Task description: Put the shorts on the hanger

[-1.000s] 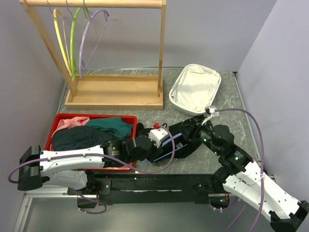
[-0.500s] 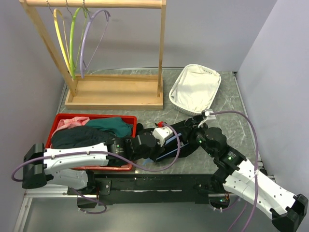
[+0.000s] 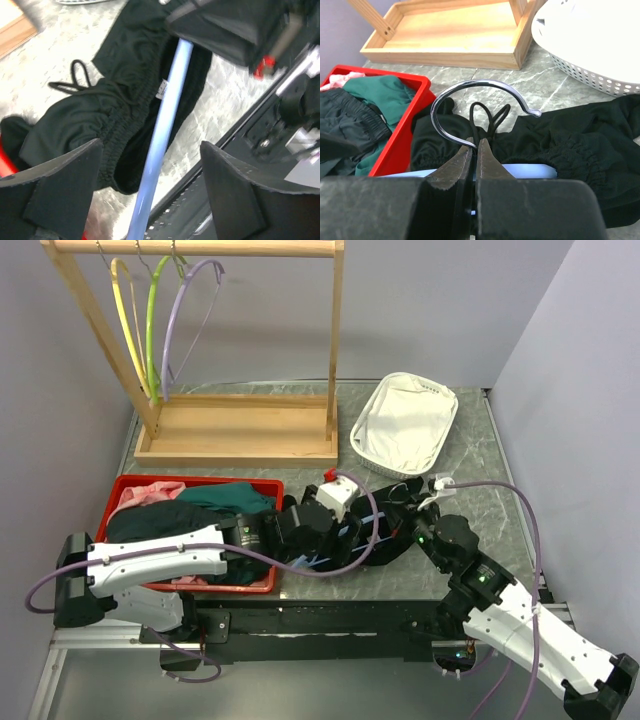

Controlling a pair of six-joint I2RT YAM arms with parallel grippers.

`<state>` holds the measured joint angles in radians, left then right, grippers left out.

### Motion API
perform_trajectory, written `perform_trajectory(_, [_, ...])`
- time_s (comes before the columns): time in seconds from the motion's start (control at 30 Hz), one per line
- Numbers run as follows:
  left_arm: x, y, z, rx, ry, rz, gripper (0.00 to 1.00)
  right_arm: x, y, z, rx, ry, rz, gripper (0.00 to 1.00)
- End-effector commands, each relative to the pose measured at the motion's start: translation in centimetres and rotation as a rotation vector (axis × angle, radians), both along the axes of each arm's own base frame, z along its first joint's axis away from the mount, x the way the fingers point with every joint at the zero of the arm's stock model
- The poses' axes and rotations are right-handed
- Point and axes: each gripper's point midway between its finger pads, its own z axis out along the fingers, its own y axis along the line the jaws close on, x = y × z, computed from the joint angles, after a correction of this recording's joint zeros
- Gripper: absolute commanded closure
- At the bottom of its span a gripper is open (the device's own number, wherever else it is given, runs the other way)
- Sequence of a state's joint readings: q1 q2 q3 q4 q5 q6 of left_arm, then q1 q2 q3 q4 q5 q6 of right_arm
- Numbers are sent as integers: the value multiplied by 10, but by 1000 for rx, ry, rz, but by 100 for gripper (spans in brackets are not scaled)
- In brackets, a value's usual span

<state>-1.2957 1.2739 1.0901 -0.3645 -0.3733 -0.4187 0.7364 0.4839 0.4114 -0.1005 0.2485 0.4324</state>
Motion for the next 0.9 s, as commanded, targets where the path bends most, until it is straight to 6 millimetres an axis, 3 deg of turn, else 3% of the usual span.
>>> perform_trajectory(0.0, [10,16,38,-101,48,186,11,1,-2,9,54,-31,-24,100])
perform_trajectory(0.07, [9,27,54,-153,63,211,9,0,-3,5,52,-27,-24,100])
perform_trajectory(0.17, [14,47,62,-214,115,271,10,-1,-3,3,56,-28,-21,100])
perform_trajectory(0.37, [43,96,22,-194,261,448,23,-6,-4,8,93,-63,-9,100])
perform_trajectory(0.7, [28,70,-67,-92,477,356,40,-6,-7,7,85,-61,-24,100])
perform_trajectory(0.87, [19,57,-89,-106,531,321,41,-6,-9,12,93,-73,-31,100])
